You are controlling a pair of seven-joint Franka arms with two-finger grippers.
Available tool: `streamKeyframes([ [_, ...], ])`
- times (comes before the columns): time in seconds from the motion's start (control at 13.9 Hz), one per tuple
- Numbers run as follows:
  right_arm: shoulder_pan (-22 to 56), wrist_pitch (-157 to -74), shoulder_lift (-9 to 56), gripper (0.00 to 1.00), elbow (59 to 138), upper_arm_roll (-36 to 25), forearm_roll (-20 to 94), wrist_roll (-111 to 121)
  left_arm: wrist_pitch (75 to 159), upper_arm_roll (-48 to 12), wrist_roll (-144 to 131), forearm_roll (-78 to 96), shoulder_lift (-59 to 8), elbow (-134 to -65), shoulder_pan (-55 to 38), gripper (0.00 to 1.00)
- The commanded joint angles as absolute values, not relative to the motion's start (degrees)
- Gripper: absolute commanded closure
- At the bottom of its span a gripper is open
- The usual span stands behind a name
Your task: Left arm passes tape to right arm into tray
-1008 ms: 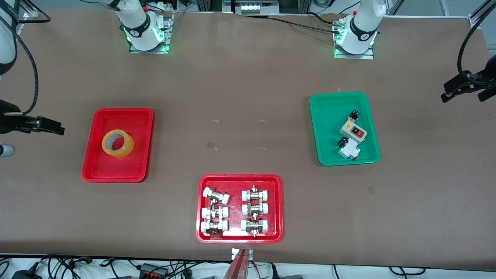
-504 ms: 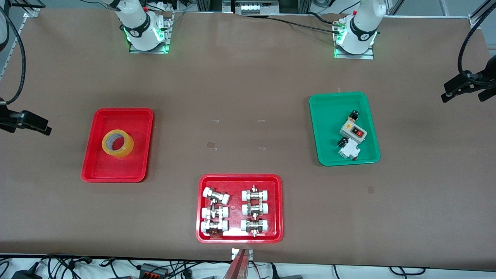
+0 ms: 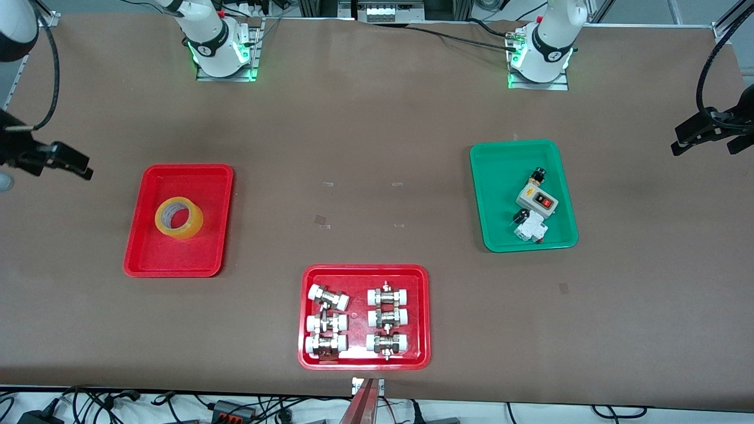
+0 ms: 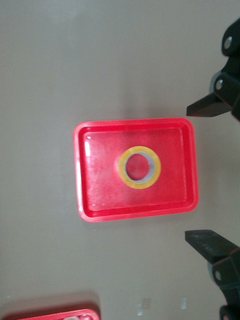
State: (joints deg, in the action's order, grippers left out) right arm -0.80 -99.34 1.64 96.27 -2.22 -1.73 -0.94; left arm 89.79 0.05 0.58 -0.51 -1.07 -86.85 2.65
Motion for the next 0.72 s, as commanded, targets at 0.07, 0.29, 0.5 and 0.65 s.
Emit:
streamKeyframes([
  [0.07, 0.26, -101.07, -3.16, 0.00, 102.39, -2.99, -2.81, -0.26, 89.12, 0.00, 1.76, 0.53, -1.76, -85.17, 2.90, 0.00],
  [0.29, 0.26, -100.20, -2.37, 0.00, 101.78, -2.90, -2.20, -0.35, 89.12, 0.00, 1.76, 0.53, -1.76, -85.17, 2.90, 0.00],
  [0.5, 0.18, -100.19, -2.64, 0.00, 101.69, -2.98, -2.20, -0.35, 89.12, 0.00, 1.76, 0.53, -1.76, -85.17, 2.90, 0.00],
  [0.65, 0.26, -100.11, -2.72, 0.00, 101.51, -2.99, -2.02, -0.35, 89.03, 0.00, 1.76, 0.53, -1.76, -85.17, 2.90, 0.00],
])
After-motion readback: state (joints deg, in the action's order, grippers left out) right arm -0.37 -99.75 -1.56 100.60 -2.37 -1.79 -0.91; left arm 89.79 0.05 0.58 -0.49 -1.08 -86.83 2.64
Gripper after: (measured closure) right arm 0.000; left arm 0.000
